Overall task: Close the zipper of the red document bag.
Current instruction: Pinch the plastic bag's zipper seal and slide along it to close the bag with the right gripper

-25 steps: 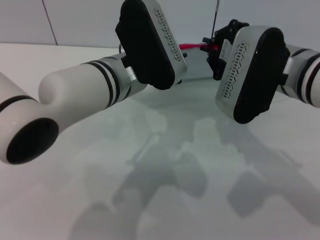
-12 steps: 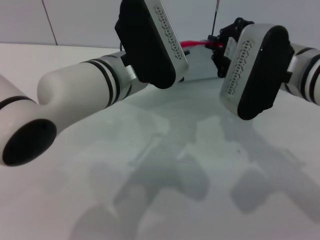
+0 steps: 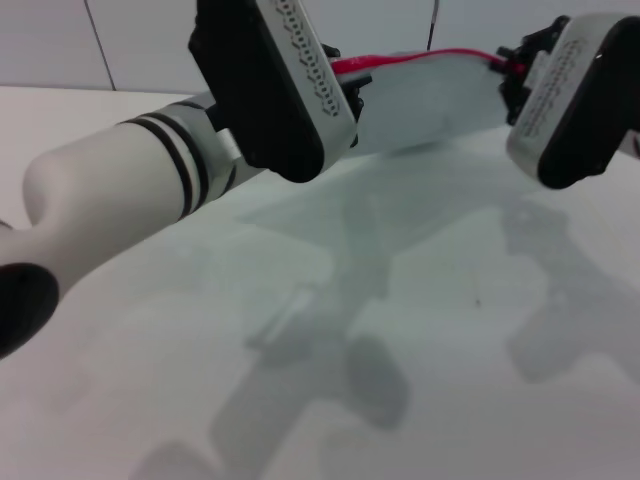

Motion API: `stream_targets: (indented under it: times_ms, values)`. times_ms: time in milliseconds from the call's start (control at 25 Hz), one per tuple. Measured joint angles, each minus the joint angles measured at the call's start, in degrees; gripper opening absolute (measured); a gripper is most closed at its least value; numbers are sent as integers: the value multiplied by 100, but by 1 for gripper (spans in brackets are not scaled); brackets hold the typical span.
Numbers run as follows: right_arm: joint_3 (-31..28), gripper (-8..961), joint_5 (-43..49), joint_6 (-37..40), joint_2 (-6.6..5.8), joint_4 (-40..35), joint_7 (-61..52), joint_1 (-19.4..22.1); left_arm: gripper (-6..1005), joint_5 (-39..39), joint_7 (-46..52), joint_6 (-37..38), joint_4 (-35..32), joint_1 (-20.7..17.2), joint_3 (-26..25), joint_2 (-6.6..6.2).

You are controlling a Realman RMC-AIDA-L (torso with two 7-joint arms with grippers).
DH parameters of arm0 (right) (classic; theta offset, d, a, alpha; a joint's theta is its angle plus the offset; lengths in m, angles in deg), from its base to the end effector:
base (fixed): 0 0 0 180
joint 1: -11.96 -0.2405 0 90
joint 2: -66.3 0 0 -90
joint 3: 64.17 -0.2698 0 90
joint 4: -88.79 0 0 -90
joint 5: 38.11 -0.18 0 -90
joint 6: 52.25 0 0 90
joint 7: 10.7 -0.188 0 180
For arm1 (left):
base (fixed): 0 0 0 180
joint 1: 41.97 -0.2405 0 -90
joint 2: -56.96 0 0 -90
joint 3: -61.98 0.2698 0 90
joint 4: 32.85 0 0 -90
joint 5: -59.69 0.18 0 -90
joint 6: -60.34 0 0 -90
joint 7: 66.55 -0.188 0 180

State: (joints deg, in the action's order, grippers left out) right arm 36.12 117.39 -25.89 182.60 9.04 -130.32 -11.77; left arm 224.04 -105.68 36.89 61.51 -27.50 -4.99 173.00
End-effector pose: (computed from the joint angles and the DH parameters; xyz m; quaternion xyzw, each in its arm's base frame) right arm 0.1680 0.4211 -0.0229 -0.8664 -0.1370 -0.0849 0.4726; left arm -0.1265 0.3637 -0.0399 -0.8774 0.0948 -0.0255 0.4696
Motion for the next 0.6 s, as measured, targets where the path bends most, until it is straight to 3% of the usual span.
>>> stream_targets:
  times_ms: [160,600]
  values:
    - [-357,74,190,-67,14,74,-89,39,60,0,-164,2,182,-199,-24,-3]
    - [-608,80,895,-47,16,10,-615,160,60,0,-381,60,293,-377,-216,-7]
